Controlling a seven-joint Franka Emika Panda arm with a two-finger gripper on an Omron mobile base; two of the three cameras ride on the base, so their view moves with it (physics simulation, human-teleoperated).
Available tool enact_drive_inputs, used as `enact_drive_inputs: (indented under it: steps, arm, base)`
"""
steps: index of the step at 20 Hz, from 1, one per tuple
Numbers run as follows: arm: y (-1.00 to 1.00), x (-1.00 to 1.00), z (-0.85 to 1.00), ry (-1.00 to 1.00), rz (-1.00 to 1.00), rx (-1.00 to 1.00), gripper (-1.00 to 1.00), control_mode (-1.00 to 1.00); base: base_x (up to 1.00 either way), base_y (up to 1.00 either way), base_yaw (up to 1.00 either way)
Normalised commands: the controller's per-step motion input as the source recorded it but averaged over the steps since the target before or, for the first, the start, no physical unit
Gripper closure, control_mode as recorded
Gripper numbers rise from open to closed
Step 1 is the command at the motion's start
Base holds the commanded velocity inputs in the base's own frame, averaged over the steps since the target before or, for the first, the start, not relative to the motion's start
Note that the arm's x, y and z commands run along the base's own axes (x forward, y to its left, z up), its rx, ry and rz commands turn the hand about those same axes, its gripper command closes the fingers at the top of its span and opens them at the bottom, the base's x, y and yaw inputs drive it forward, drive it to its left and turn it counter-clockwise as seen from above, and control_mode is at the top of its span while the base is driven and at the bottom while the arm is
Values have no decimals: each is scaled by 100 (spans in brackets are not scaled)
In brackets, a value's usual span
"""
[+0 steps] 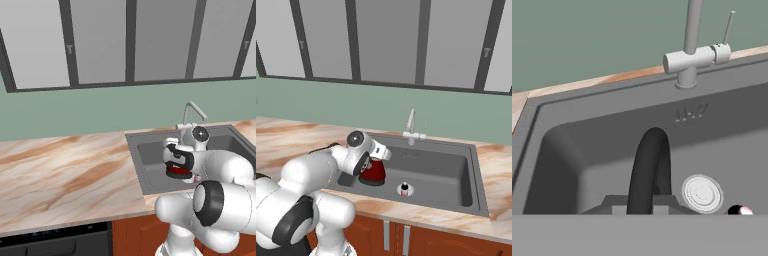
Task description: Open the cabinet, pick the kettle from the cabinet, and place it in the sink.
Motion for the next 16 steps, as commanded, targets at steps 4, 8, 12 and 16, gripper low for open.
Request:
enact_drive_inputs:
  steps: [4,8,12,16]
  arm:
    - [6,5,-13,0,1,2,100,-100]
    - [9,8,-14,0,0,3,100,-100]
    - [7,11,-16,0,0,3,100,-100]
    - [5,14,-24,0,0,3,100,-100]
  base:
    - [0,0,0]
    - [0,0,0]
    - [0,0,0]
    - [0,0,0]
